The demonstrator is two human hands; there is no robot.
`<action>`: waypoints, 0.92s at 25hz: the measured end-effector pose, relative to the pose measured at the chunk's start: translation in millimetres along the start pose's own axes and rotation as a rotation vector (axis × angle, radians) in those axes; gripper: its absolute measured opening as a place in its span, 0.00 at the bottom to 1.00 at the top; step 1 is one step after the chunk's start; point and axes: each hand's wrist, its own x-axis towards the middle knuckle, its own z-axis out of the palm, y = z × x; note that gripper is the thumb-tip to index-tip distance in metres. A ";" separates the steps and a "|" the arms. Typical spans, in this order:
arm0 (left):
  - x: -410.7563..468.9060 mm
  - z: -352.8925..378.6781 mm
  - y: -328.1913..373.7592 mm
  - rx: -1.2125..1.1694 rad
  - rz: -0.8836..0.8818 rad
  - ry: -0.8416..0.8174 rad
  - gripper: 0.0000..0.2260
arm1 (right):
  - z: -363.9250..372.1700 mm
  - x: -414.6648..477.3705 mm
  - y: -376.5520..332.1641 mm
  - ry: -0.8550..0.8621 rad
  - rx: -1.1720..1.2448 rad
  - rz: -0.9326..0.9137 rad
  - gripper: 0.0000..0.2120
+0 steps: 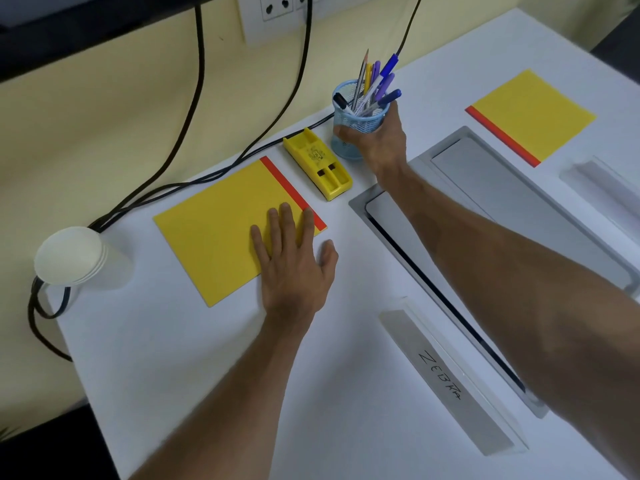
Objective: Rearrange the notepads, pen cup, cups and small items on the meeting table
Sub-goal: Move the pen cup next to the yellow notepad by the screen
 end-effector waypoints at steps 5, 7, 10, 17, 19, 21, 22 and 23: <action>0.9 1.2 -0.1 0.012 0.000 0.004 0.30 | 3.3 5.4 6.7 0.003 0.002 -0.001 0.41; 0.5 1.8 -0.6 0.017 0.000 0.003 0.31 | 5.4 6.1 9.2 -0.002 -0.006 0.002 0.41; 0.9 1.4 0.0 0.023 -0.002 -0.008 0.31 | 6.7 6.1 11.0 -0.013 -0.004 0.007 0.41; 0.8 2.6 -0.6 0.011 -0.007 -0.001 0.31 | 5.0 3.5 15.6 -0.073 -0.070 0.062 0.41; 0.3 2.7 -0.7 0.014 -0.006 0.000 0.31 | 0.6 -0.4 15.9 -0.109 -0.095 0.083 0.45; -0.2 3.1 0.1 0.015 -0.004 0.010 0.30 | -9.5 -9.7 12.6 -0.105 -0.106 0.103 0.50; -0.2 3.6 -0.2 0.020 -0.003 0.016 0.30 | -15.6 -17.0 10.9 -0.086 -0.115 0.105 0.51; -0.4 4.4 -1.5 0.025 -0.001 0.022 0.30 | -22.1 -25.6 10.1 -0.063 -0.125 0.096 0.49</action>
